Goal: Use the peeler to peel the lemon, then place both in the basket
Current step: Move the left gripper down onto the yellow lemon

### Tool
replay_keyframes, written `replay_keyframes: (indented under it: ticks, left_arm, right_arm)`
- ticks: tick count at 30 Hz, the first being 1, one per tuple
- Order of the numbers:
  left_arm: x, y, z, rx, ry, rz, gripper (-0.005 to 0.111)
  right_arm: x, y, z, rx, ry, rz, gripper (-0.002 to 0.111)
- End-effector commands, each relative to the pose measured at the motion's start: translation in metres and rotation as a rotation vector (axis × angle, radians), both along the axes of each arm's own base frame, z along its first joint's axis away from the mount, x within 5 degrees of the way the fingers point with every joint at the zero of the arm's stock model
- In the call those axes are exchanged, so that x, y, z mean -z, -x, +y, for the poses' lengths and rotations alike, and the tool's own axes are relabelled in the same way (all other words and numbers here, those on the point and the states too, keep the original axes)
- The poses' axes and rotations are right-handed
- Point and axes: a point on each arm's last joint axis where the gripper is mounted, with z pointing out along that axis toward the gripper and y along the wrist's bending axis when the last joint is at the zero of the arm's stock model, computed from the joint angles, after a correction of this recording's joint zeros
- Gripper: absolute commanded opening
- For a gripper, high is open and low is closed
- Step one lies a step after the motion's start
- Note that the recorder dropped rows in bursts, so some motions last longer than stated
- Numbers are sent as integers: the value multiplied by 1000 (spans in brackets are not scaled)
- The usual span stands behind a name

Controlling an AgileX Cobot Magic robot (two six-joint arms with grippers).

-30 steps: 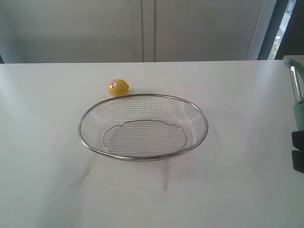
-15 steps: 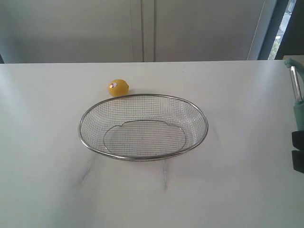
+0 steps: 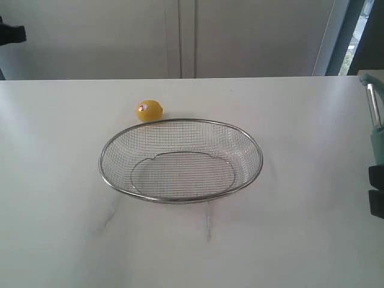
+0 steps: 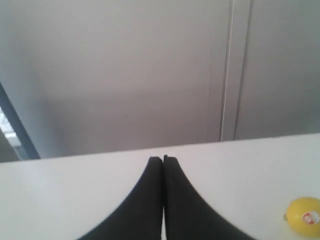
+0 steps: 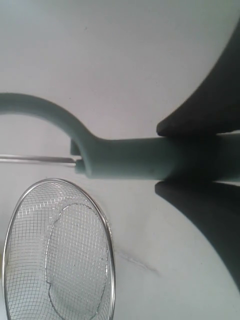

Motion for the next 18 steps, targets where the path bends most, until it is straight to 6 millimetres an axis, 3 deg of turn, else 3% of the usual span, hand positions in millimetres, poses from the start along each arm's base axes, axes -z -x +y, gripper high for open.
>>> replay_keyframes:
  ticks: [1, 7, 10, 18]
  left_arm:
    - [5, -31, -2, -46, -75, 203, 0]
    - [5, -71, -30, 4, -242, 343, 0]
    - [16, -88, -46, 54, -321, 458, 0]
    - [36, -126, -87, 416, -359, 664, 0]
  right_arm:
    - [0, 0, -2, 0, 16, -15, 0]
    - [0, 0, -2, 0, 16, -15, 0]
    - [0, 0, -2, 0, 16, -15, 0]
    - [0, 0, -2, 0, 16, -15, 0]
